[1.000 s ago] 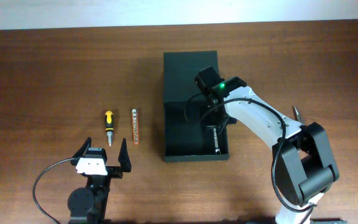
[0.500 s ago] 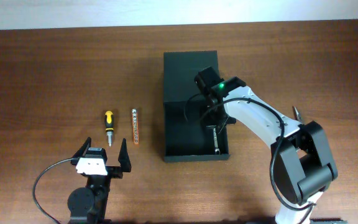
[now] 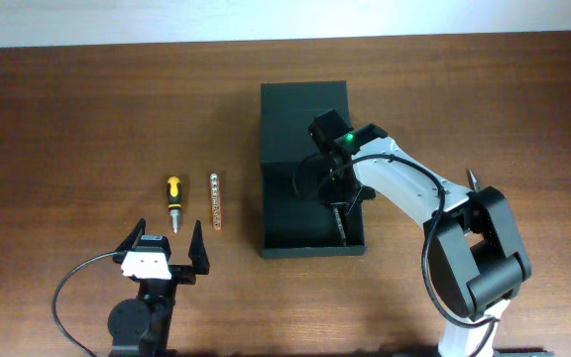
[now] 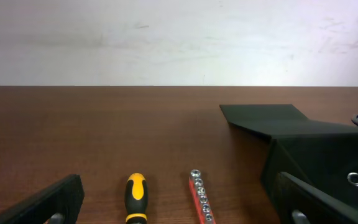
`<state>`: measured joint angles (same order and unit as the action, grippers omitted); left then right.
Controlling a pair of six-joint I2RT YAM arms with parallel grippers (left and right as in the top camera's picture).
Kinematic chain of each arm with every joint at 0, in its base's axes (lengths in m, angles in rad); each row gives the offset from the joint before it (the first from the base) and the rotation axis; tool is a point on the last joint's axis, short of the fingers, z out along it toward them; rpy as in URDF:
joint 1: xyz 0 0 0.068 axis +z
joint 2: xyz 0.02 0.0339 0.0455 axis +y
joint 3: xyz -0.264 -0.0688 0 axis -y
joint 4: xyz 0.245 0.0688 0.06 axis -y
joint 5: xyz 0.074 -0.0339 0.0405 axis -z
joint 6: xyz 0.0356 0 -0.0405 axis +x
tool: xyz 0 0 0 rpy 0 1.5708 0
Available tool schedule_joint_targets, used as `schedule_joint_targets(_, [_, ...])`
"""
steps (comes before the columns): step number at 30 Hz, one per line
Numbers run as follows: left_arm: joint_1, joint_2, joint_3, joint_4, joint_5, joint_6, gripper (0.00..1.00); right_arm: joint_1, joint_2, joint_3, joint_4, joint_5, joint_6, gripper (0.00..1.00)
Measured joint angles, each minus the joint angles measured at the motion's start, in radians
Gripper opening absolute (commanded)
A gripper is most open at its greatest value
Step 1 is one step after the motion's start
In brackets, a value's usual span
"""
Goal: Pack container
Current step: 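Lower the wrench into the box and open the right gripper, then raise the right gripper and move it over the red diagonal cutters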
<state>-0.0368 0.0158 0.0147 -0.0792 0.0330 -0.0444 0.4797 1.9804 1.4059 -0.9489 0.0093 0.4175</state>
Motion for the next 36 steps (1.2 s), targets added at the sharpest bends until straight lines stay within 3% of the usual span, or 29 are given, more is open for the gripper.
schedule_joint_targets(13, [0.0,0.0,0.0,0.0,0.0,0.0,0.99,0.0,0.0,0.014,-0.04,0.0,-0.013,0.27])
schedule_joint_targets(17, [0.0,0.0,0.0,0.0,0.0,0.0,0.99,0.0,0.001,0.088,-0.092,0.0,-0.031,0.33])
schedule_joint_targets(20, [0.0,0.0,0.0,0.0,0.0,0.0,0.99,0.0,0.001,0.175,-0.14,0.0,-0.043,0.52])
schedule_joint_targets(23, [0.0,0.0,0.0,0.0,0.0,0.0,0.99,0.0,0.001,0.282,-0.201,0.0,-0.062,0.93])
schedule_joint_targets(24, [0.0,0.0,0.0,0.0,0.0,0.0,0.99,0.0,0.001,0.33,-0.23,0.0,-0.071,1.0])
schedule_joint_targets(36, [0.0,0.0,0.0,0.0,0.0,0.0,0.99,-0.11,0.002,0.804,-0.587,0.098,-0.104,0.99])
